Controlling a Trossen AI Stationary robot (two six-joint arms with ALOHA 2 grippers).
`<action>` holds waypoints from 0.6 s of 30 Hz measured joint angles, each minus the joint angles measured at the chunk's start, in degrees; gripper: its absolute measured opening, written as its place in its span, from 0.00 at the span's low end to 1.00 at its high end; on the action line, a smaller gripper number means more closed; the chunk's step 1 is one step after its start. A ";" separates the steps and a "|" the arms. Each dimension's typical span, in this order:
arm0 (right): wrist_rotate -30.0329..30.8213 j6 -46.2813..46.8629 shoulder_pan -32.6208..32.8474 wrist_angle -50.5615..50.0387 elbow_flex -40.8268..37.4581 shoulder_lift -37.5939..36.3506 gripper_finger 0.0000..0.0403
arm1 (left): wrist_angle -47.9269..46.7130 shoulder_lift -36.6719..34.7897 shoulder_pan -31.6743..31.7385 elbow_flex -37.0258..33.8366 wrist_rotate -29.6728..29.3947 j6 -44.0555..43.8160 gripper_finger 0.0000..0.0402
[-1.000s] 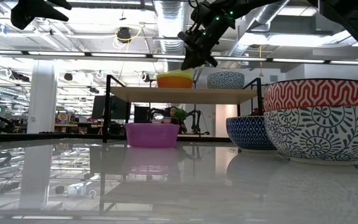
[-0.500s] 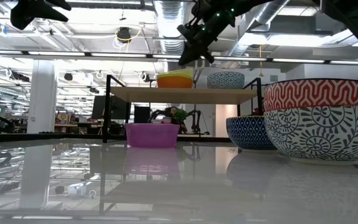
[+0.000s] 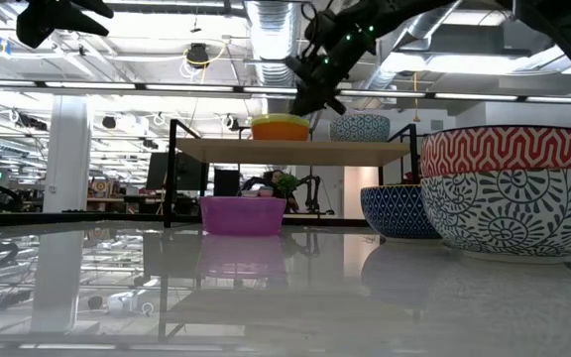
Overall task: Place and stack bowls onto a shelf
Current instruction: Stack the violet bowl on top of the yellow bowl on the shelf
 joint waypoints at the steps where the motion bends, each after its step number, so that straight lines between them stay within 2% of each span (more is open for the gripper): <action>1: -0.02 0.00 0.28 0.28 0.05 -0.56 0.07 | 0.01 0.01 0.01 0.01 0.00 -0.01 0.34; 5: -0.06 -0.05 2.39 -0.34 1.25 -3.13 0.09 | 0.06 0.02 0.01 0.00 0.00 -0.52 0.34; 8: -2.79 -0.22 5.96 -1.66 1.33 -5.79 0.11 | 0.03 0.01 0.01 0.00 0.00 -0.86 0.34; 13: -1.67 -7.88 16.21 -7.31 1.45 -7.06 0.16 | 0.03 0.00 0.01 0.01 0.00 -0.88 0.34; 18: 2.86 -15.26 26.86 -10.66 1.38 -2.44 0.24 | 0.02 0.02 -0.01 0.00 0.00 -0.88 0.34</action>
